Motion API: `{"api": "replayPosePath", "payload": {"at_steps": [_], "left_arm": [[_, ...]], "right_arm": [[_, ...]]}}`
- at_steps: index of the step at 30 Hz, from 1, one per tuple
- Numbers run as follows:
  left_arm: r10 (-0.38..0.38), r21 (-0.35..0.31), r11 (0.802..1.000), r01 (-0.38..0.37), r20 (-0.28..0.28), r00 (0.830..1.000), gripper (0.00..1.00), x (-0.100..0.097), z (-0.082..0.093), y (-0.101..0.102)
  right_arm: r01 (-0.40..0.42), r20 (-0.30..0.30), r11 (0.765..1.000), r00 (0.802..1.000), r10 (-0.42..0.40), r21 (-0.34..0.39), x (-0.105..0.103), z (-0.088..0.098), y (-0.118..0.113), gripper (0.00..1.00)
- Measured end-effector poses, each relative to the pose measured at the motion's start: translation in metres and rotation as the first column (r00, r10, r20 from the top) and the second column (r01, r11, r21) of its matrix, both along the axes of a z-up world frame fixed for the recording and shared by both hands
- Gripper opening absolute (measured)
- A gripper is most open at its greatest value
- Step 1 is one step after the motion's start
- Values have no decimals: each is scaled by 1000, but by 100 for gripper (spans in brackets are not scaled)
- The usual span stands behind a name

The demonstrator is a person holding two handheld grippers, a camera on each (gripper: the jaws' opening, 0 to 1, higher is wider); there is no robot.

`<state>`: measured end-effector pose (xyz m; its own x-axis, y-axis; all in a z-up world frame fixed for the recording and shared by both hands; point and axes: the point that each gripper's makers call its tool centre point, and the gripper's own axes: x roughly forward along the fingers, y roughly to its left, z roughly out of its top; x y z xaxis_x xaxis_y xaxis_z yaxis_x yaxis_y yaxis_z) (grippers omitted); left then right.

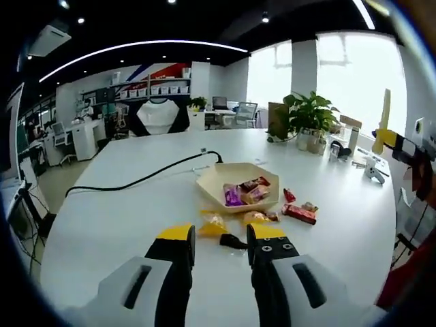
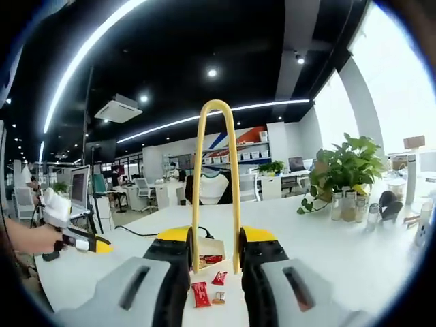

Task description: Place the target food into the container with the food tongs after gripping and lifting it, then release it inside without dropping or visibly crushing the food.

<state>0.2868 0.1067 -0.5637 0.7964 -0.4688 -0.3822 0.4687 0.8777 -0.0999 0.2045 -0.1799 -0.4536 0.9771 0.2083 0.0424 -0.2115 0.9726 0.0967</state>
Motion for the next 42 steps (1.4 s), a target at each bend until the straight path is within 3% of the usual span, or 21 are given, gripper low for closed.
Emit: {"api": "replayPosePath", "payload": {"at_steps": [2, 3, 7, 10, 16, 20, 23, 25, 27, 31, 37, 42], "left_arm": [[5, -9, 1000, -5, -3, 1000, 33, 9, -2, -3], [10, 40, 999, -10, -10, 1000, 33, 17, -8, -5], [-6, 98, 995, 6, 3, 1000, 33, 35, -14, -17], [-18, 93, 995, 21, -30, 999, 34, 45, -23, -24], [-42, 152, 987, 52, -66, 997, 33, 61, -36, -28], [-37, 147, 988, 50, -89, 995, 40, 66, -44, -30], [-34, 198, 978, 59, -125, 992, 42, 68, -59, -34], [-39, 191, 979, 64, -133, 990, 43, 71, -64, -39], [-25, 229, 971, 63, -164, 986, 42, 73, -74, -38], [-20, 281, 958, 62, -151, 988, 41, 78, -82, -39], [25, 282, 959, 30, -188, 982, 37, 84, -98, -34], [31, 292, 956, 25, -185, 982, 35, 90, -104, -35]], "right_arm": [[4, -3, 1000, 1000, -4, -4, -2, -1, -3, 24], [10, -7, 1000, 1000, -10, -1, -4, -2, -7, 24], [29, -8, 1000, 1000, -29, 6, -9, -1, -15, 24], [40, -8, 999, 999, -40, 10, -11, 0, -21, 24], [49, -11, 999, 999, -49, -6, -18, 2, -30, 24], [61, -10, 998, 998, -61, 5, -19, 3, -34, 23], [70, -6, 997, 998, -70, 16, -20, 4, -36, 24], [71, -7, 997, 997, -71, 19, -20, 5, -36, 24], [74, -8, 997, 997, -74, 17, -19, 5, -38, 24], [90, -11, 995, 996, -90, 34, -19, 4, -46, 24], [103, -13, 994, 995, -103, 34, -18, 4, -51, 23], [109, -15, 993, 994, -109, 35, -16, 3, -53, 23]]}}
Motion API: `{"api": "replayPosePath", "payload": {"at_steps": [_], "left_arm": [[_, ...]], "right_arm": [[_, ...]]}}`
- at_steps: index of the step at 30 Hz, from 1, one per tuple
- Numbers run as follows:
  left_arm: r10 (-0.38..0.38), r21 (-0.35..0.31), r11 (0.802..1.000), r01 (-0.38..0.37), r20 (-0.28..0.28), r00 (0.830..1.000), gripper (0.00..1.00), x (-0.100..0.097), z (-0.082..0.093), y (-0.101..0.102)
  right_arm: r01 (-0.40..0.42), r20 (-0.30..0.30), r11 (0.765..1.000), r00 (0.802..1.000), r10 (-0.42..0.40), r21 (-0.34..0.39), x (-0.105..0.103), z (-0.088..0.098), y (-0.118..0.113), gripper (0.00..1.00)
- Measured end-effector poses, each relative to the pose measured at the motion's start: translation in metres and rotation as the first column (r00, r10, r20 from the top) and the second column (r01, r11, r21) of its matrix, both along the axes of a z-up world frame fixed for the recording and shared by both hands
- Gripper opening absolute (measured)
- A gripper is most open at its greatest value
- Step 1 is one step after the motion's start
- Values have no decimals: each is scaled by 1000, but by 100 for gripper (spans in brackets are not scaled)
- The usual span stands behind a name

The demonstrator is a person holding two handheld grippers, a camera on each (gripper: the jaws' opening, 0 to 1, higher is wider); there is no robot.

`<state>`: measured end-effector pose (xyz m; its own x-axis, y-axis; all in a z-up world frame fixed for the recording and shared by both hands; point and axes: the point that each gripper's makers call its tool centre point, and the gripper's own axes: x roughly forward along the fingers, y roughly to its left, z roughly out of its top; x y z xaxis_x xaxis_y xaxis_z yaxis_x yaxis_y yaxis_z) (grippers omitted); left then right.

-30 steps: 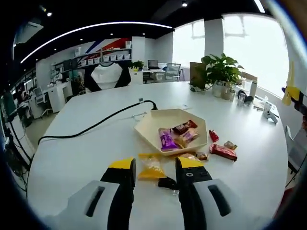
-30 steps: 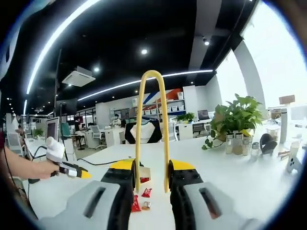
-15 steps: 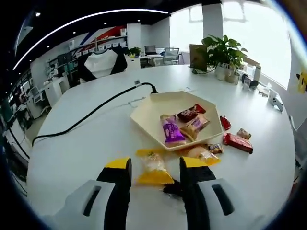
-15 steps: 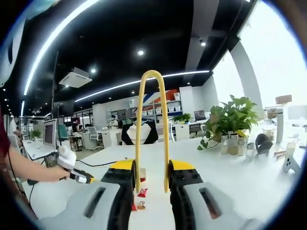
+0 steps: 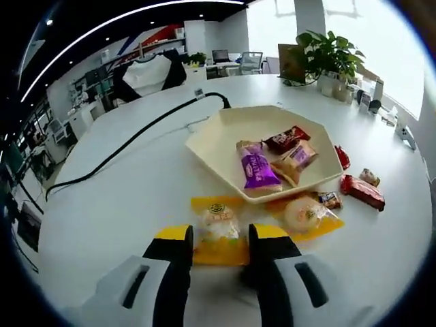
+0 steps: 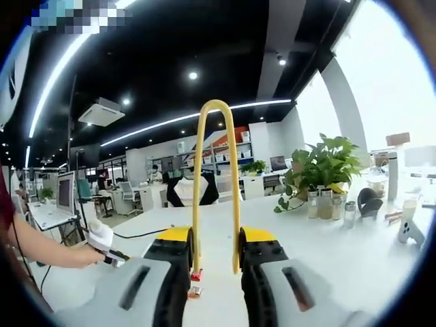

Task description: Place the target food into the container with the food tongs after gripping and lifting it, then release it inside without dropping or visibly crushing the food.

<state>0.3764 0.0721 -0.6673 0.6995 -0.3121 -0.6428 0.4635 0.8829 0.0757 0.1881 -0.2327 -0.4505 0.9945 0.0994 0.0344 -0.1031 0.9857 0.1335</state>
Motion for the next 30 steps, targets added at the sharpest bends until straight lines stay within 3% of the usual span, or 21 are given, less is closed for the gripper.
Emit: {"api": "replayPosePath", "payload": {"at_steps": [16, 20, 23, 30], "left_arm": [[-20, 13, 1000, 21, -11, 1000, 20, -2, 3, 12], [-16, -3, 1000, 16, 18, 1000, 19, -7, 18, 16], [-9, -56, 998, 11, 39, 999, 19, -13, 34, 13], [-12, -118, 993, 18, 48, 999, 19, -45, 58, 9]], "right_arm": [[7, -9, 1000, 1000, -7, 0, 1, -3, -2, 23], [4, -11, 1000, 1000, -4, 2, -1, -3, -1, 23], [0, -5, 1000, 1000, 0, 6, -1, -1, 1, 23], [-17, 12, 1000, 1000, 16, 12, -1, 5, 9, 23]]}}
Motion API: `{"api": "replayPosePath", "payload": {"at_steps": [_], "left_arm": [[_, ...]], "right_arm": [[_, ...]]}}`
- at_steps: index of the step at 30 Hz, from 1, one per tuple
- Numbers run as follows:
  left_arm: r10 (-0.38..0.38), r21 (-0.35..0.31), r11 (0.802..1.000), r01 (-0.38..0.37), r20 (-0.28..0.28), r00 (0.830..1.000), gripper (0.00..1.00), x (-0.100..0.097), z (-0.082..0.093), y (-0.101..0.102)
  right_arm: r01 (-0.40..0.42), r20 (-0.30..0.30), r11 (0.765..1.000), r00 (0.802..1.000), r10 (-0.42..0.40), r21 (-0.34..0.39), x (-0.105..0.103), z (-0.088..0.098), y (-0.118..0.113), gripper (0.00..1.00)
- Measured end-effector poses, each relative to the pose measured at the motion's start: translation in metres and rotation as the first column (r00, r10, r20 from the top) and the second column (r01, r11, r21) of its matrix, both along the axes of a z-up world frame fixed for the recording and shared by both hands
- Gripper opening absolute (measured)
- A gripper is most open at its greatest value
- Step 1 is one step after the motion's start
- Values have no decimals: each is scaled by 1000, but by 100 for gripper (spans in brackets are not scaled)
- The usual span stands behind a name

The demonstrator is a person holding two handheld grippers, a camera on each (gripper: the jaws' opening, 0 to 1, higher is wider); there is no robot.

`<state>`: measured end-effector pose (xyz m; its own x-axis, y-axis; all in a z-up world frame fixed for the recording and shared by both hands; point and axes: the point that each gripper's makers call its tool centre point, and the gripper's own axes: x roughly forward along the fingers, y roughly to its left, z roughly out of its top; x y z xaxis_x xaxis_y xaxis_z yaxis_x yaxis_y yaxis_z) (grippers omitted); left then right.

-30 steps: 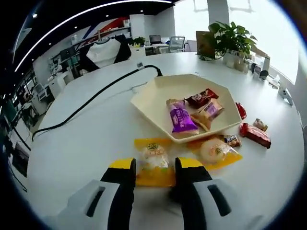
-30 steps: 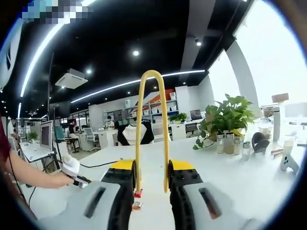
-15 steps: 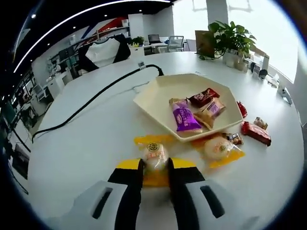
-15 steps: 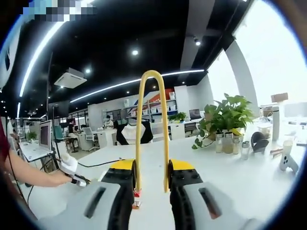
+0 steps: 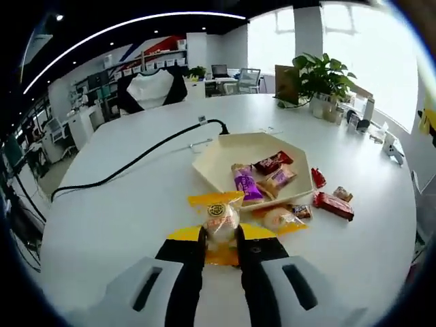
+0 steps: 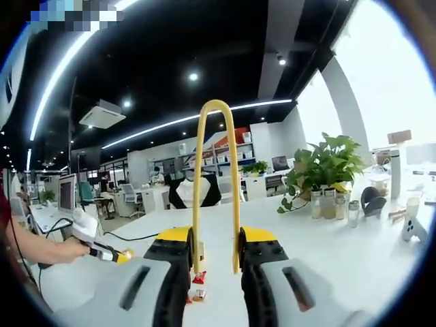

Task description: Place the target food into the container with the food tongs after gripping and lifting it, then release it inside without dropping or visibly crushing the food.

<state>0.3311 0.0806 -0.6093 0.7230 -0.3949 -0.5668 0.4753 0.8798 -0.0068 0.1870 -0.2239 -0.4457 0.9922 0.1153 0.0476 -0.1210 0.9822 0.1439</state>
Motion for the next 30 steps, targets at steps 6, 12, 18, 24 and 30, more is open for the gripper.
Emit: {"api": "replayPosePath", "payload": {"at_steps": [6, 12, 18, 24, 30], "left_arm": [[-98, 17, 995, 99, -28, 995, 19, -30, 2, -20], [-174, -13, 985, 174, -58, 983, 19, -56, -1, -51], [-197, -41, 980, 194, -80, 977, 19, -74, -5, -76], [-201, -68, 978, 195, -99, 975, 19, -85, -13, -92], [-212, -67, 977, 204, -140, 967, 19, -101, -36, -105]], "right_arm": [[-13, 3, 1000, 1000, 13, 8, 0, 1, 5, 23], [-25, 10, 1000, 1000, 25, 8, 0, 2, 10, 23], [-33, 12, 999, 999, 33, 11, 1, 2, 11, 23], [-43, 10, 999, 999, 43, 10, 0, 0, 12, 22], [-60, 4, 998, 998, 60, 17, -1, -4, 15, 22]]}}
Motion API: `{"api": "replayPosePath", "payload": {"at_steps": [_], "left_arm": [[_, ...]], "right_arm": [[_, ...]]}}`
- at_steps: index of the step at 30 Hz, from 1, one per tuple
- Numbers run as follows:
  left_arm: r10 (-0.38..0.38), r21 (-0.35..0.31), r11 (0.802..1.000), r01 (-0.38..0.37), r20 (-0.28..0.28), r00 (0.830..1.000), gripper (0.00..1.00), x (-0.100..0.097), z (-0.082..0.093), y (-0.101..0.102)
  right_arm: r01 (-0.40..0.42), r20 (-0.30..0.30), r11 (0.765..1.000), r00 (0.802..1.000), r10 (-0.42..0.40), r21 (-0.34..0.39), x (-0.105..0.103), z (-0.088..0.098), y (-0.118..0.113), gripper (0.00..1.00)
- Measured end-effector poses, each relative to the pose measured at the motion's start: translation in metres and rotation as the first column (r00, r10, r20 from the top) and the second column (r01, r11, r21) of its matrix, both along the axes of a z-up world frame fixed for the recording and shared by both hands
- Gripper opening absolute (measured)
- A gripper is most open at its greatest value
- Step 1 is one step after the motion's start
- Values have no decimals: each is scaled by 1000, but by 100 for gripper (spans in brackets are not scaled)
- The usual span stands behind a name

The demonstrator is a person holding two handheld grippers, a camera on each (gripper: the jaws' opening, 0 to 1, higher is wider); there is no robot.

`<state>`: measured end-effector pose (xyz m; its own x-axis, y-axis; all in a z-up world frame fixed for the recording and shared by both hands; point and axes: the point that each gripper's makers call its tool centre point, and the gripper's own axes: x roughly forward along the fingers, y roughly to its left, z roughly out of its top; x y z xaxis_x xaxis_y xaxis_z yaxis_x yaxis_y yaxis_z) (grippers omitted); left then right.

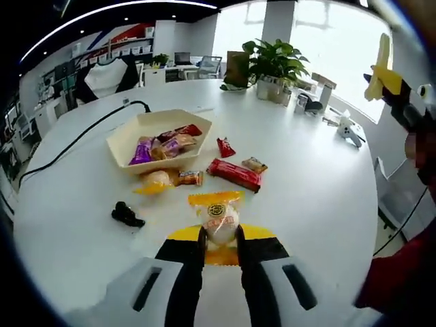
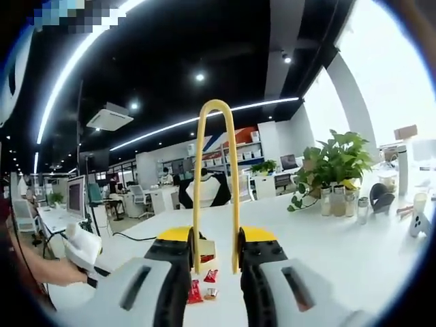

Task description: Place the target food into the container with the food tongs after gripping and lifting it, then release it inside without dropping or visibly crushing the food.

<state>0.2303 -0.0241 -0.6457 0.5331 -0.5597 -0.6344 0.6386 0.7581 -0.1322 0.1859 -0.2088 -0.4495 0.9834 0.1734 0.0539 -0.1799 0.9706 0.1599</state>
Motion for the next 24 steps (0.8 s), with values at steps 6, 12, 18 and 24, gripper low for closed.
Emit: {"api": "replayPosePath", "payload": {"at_steps": [6, 12, 18, 24], "left_arm": [[-15, 27, 1000, 15, -27, 1000, 19, -9, -20, -5], [-21, 34, 999, 22, -9, 1000, 20, -9, -20, -7], [-38, 50, 998, 38, 9, 999, 22, -12, -21, -8], [-52, -8, 999, 52, 35, 998, 35, -13, -1, -14]], "right_arm": [[-9, -3, 1000, 1000, 9, 1, 0, -1, 0, 22], [-21, -11, 1000, 1000, 21, 0, 0, -3, 4, 22], [-38, -14, 999, 999, 38, 1, 1, -4, 11, 22], [-47, -14, 999, 999, 47, 3, 1, -4, 14, 22]]}}
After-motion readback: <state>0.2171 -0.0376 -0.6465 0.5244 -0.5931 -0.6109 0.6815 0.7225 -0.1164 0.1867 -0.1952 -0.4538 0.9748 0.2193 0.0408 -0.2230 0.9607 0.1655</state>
